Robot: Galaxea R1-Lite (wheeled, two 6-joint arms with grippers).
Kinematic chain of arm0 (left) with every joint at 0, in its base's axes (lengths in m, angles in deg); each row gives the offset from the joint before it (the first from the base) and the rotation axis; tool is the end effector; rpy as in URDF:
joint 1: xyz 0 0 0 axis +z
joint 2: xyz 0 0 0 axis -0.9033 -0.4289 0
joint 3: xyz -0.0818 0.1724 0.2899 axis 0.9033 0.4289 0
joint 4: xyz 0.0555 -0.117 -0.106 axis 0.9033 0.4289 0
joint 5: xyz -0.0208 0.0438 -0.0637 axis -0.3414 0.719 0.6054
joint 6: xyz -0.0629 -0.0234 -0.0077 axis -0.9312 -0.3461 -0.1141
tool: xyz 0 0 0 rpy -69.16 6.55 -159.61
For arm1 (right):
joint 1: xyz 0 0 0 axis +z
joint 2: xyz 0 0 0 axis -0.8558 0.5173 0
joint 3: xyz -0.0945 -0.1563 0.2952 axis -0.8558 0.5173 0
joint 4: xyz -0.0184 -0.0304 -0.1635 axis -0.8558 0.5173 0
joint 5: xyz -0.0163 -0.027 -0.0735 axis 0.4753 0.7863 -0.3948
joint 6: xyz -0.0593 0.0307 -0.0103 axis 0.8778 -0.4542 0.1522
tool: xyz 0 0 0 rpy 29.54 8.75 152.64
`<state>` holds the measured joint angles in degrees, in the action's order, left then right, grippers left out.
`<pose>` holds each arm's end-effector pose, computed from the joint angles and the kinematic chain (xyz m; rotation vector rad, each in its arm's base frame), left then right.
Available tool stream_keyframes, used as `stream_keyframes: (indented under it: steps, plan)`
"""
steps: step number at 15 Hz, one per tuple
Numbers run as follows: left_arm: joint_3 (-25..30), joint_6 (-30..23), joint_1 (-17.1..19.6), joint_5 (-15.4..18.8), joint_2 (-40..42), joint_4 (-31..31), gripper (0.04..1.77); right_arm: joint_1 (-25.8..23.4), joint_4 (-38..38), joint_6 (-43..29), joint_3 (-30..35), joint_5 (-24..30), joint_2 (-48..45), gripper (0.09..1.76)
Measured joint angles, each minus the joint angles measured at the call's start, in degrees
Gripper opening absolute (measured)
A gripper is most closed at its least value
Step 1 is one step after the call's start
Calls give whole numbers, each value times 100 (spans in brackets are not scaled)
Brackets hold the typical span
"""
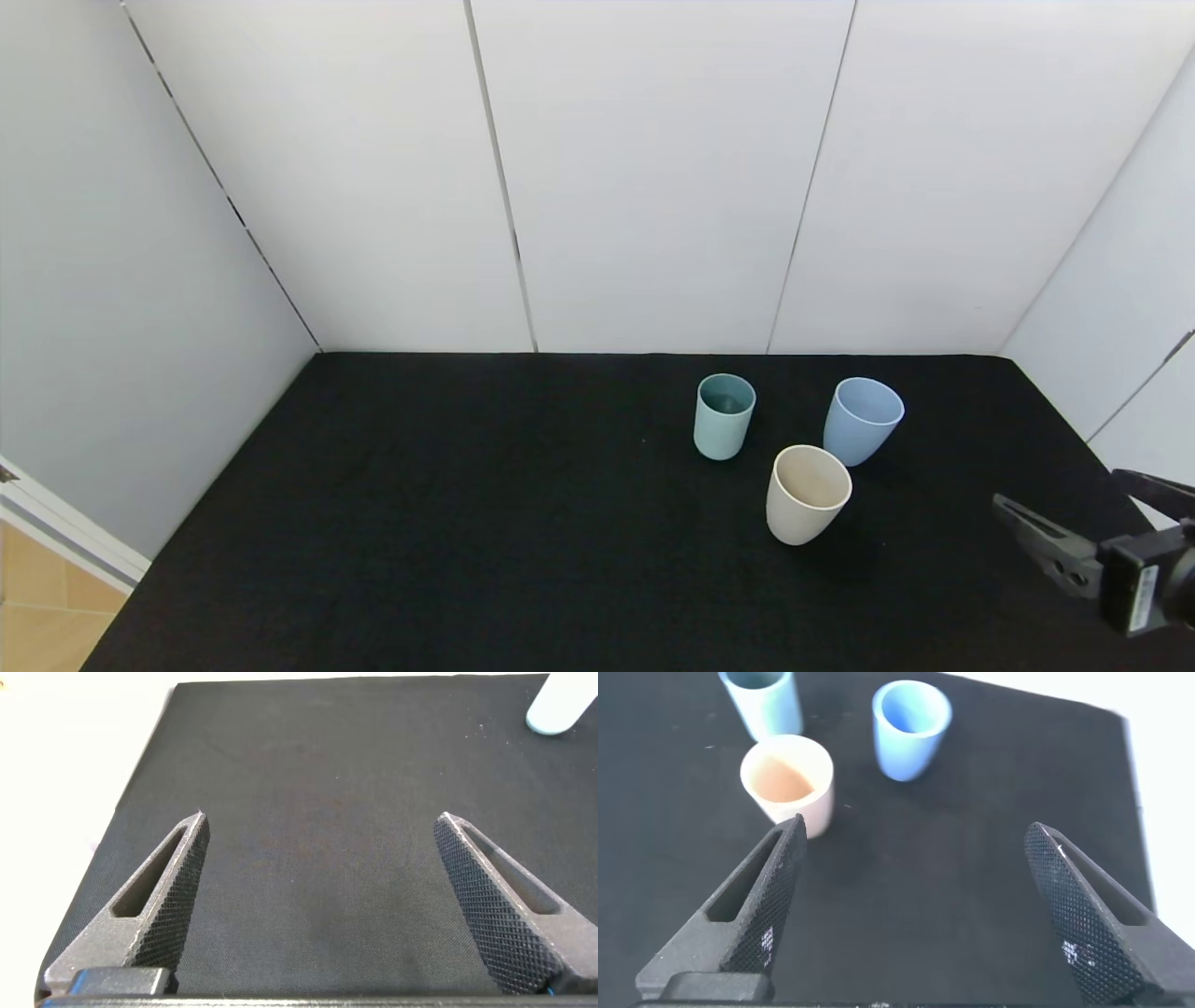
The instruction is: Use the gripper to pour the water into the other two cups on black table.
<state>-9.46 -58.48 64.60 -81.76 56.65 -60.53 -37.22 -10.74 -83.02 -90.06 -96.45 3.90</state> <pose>-0.0501 0.0000 0.0738 -0.0017 0.0107 0.0000 0.1349 0.0335 0.2198 -0.1091 0.2694 0.1002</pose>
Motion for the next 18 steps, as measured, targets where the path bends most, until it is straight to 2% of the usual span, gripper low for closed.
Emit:
stream_keyframes:
  steps: [6, 7, 9, 12, 14, 18]
  plan:
    - [0, 2, 0, 0, 0, 0, 172, -129, 1336, 6, 265, -91, -1537, 170]
    - [0, 2, 0, 0, 0, 0, 172, -400, 1395, 11, 323, 96, -1764, 170]
    - [0, 0, 0, 0, 0, 0, 172, -1113, 1549, 11, 505, 822, -2232, 170]
    - [0, 2, 0, 0, 0, 0, 172, -1813, 2105, 13, 741, 1467, -3126, 170]
    - [0, 0, 0, 0, 0, 0, 172, -2020, 2437, 11, 866, 1619, -3834, 170]
    - [0, 0, 0, 0, -2, -2, 172, -2108, 2649, 17, 1307, 1629, -5246, 170]
